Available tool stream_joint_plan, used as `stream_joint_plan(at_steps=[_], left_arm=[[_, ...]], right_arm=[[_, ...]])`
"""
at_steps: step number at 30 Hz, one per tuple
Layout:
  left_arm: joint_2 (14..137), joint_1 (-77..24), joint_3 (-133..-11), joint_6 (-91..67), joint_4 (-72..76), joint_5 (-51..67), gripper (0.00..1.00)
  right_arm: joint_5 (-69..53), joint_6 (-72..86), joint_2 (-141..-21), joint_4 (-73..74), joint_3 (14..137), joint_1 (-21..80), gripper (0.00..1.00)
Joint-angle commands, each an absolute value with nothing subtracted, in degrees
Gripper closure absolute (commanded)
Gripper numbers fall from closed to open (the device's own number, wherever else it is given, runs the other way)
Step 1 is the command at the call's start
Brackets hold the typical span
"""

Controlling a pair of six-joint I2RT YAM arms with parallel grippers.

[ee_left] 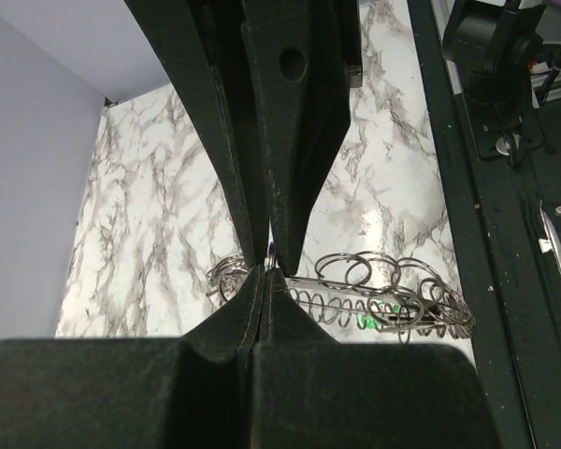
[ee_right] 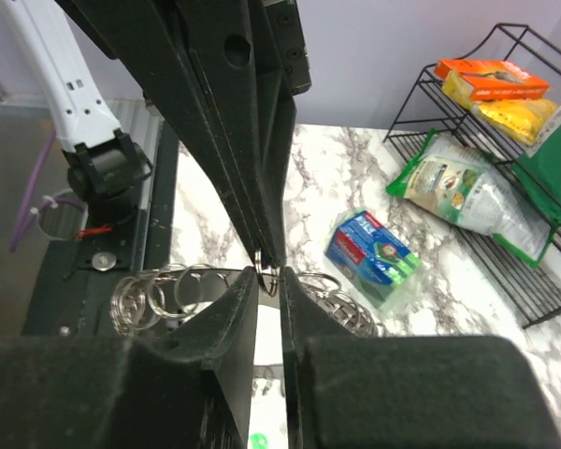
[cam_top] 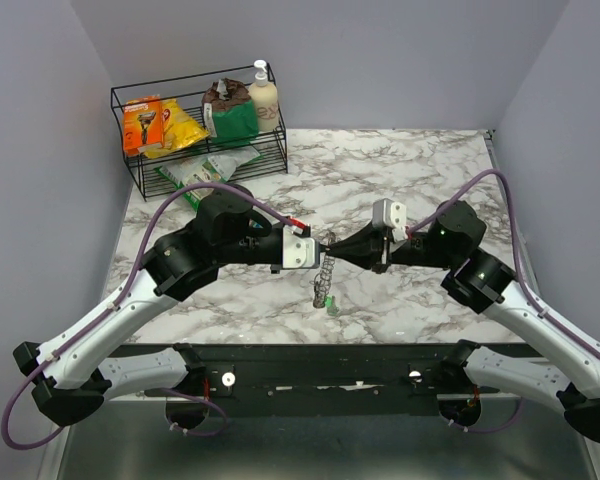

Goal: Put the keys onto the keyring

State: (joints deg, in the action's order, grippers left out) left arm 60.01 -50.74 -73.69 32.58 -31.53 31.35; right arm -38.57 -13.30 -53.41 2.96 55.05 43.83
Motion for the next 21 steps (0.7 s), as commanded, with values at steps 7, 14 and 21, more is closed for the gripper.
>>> stream_joint_plan(at_steps=[7,14,21], left_arm=[[57.83,-51.24,-73.48,32.43,-29.09,32.08,1.0],[56.69,-51.33,-72.69,31.73,-27.51,30.68,0.86],[54.76,-51.33,-71.37,29.19,-23.74,28.3,0.5]], right_arm=[[-38.06,-14.59,-54.05,4.66,55.37,44.12,0.99],[-37.18,-15.56,-51.6,2.47,53.0,44.12,0.99],[-36.74,-14.94,-48.79,-1.84,50.28,44.12,0.99]])
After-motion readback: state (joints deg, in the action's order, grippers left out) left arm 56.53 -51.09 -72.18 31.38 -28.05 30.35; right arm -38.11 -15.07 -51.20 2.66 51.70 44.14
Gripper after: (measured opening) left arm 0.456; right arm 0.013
